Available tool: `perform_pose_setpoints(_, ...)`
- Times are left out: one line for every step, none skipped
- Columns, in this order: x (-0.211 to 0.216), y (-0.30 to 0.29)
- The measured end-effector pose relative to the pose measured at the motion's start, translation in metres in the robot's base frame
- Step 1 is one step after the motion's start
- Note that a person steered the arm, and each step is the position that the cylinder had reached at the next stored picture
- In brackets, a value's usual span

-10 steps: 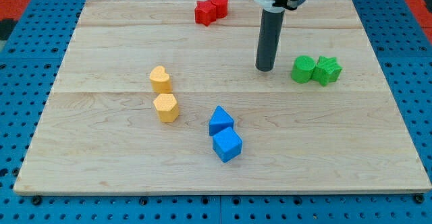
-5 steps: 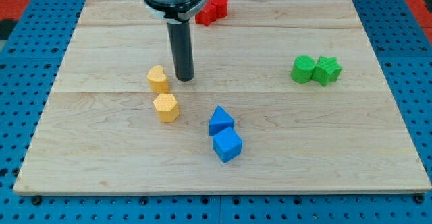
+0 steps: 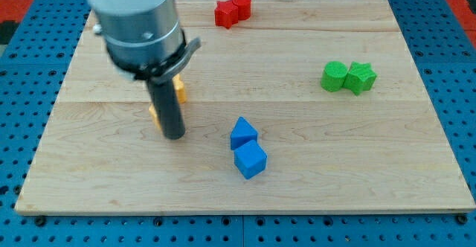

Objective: Push the yellow hexagon towards the bottom left of the board

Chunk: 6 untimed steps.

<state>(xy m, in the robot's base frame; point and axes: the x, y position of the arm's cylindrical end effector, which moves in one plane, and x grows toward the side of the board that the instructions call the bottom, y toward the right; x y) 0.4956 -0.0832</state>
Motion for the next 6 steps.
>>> perform_pose_setpoints(-0.011,0.024)
perform_pose_setpoints(-0.027,-0.001)
perform_pose_setpoints(-0.027,-0.034)
perform_pose_setpoints(-0.023,-0.079)
perform_pose_setpoints(-0.078,-0.081)
perform_pose_setpoints(-0.078,-0.107)
